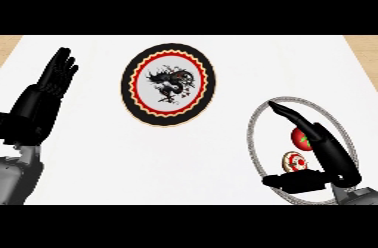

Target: Pick the tomato from the placemat and place it in the plate

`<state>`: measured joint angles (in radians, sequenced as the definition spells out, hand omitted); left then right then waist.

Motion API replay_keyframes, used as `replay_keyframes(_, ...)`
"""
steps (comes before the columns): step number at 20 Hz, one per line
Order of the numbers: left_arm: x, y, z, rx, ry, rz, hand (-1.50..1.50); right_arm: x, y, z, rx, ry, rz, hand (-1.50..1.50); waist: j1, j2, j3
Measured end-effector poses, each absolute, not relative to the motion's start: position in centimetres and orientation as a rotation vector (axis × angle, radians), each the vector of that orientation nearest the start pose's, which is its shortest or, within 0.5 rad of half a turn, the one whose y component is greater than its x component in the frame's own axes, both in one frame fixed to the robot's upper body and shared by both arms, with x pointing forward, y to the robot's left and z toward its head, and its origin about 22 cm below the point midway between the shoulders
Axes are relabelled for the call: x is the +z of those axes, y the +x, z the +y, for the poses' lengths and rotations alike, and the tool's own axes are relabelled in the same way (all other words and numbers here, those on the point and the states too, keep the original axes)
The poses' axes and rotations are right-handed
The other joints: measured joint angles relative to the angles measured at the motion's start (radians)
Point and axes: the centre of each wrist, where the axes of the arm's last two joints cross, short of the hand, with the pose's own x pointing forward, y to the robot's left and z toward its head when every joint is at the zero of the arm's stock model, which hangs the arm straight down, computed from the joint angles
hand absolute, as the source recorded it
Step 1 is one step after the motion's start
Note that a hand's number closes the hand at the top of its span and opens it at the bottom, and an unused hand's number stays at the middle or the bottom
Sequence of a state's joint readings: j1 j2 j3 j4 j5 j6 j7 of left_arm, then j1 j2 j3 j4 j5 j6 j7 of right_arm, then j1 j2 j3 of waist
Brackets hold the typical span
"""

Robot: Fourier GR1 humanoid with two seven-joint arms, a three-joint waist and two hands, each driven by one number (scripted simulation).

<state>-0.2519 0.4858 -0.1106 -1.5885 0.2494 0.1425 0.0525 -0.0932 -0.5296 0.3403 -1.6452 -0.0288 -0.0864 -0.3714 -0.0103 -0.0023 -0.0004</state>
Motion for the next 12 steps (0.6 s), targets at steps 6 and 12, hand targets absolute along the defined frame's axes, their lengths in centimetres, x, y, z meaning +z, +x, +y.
replay_keyframes(6, 10.1, 29.4, 28.2, -0.222, 0.154, -1.741, 0.0, 10.5, 25.7, -28.5, 0.949, -0.328, -1.764, -1.5, 0.0, -0.003, -0.003)
replay_keyframes(12, 10.3, 29.8, 28.2, -0.232, 0.155, -1.74, 0.0, 14.5, 25.5, -29.0, 1.229, -0.502, -1.414, -1.5, 0.005, -0.001, -0.004)
